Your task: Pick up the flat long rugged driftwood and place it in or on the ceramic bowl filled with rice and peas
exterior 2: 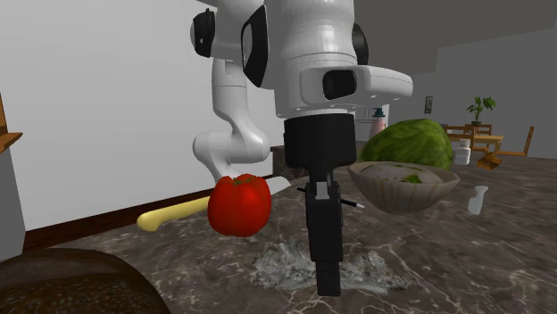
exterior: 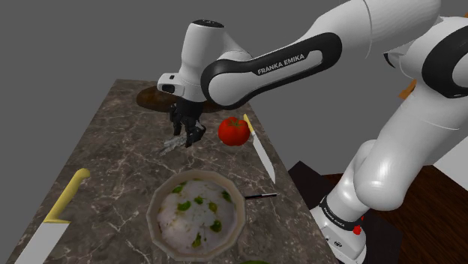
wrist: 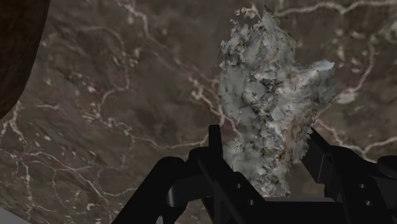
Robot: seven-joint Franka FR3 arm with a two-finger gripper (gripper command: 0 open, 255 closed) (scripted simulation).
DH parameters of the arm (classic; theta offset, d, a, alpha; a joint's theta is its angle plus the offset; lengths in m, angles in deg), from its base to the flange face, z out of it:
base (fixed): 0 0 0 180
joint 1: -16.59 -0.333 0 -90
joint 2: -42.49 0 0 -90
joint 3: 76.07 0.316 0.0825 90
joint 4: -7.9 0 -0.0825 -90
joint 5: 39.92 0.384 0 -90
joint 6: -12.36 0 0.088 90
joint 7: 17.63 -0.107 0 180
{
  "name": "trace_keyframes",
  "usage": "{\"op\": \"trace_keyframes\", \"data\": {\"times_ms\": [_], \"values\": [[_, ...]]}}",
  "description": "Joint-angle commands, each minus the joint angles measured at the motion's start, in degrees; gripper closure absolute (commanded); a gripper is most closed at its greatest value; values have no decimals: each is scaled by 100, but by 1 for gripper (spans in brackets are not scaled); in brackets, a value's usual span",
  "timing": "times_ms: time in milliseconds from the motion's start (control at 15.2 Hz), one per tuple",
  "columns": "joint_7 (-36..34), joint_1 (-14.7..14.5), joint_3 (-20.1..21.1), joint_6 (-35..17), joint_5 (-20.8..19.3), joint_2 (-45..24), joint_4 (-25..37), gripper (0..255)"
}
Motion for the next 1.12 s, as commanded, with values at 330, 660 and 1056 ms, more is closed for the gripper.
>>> {"op": "trace_keyframes", "data": {"times_ms": [330,660,1056], "values": [[0,0,0,0,0,0,0,255],[34,7,-5,298,54,119,188,255],[68,16,-17,748,111,259,507,255]]}}
